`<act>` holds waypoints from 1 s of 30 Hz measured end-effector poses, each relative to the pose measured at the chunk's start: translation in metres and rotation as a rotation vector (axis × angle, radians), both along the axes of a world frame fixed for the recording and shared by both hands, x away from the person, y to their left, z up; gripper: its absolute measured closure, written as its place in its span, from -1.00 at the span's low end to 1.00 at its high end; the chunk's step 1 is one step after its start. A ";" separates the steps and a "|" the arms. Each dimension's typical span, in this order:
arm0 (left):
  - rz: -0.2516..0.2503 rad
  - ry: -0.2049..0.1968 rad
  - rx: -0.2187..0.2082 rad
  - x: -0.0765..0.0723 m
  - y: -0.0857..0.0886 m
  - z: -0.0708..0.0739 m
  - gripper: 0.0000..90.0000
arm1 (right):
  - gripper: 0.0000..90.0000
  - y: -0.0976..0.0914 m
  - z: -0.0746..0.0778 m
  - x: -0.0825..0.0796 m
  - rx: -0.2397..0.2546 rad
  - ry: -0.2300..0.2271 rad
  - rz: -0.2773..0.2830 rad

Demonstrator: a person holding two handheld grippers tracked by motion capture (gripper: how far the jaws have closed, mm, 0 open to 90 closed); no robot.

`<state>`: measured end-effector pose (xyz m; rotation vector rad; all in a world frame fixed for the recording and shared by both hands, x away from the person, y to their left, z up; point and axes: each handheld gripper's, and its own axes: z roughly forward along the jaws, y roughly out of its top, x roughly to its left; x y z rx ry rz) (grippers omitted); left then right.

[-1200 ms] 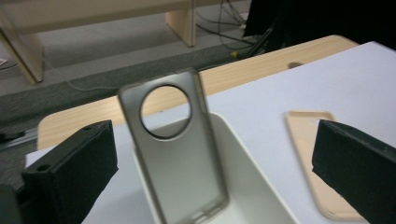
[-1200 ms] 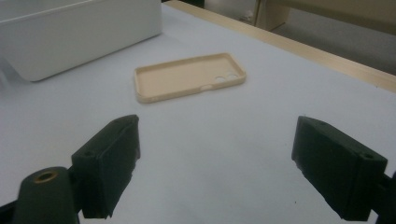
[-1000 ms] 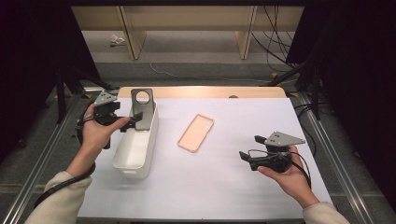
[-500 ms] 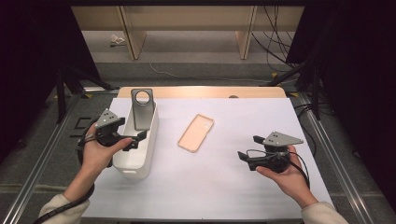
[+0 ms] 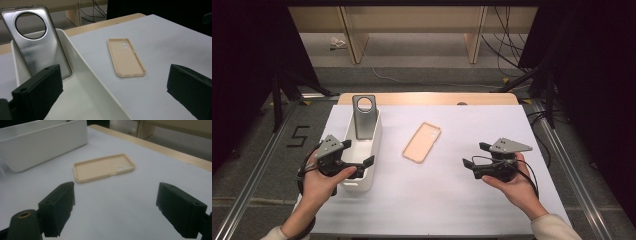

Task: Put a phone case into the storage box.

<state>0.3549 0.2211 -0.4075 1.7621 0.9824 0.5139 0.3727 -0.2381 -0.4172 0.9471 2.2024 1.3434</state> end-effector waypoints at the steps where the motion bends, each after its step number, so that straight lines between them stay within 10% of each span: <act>1: 0.000 0.004 -0.005 0.000 0.000 -0.001 -1.00 | -0.64 0.002 0.000 0.002 0.004 -0.003 0.000; 22: 0.009 0.005 -0.004 -0.005 0.001 -0.004 -1.00 | -0.63 0.053 0.006 0.027 0.012 0.009 0.065; 30: 0.009 0.016 0.001 -0.005 -0.001 -0.006 -1.00 | 0.37 0.077 0.002 0.040 -0.065 0.069 0.087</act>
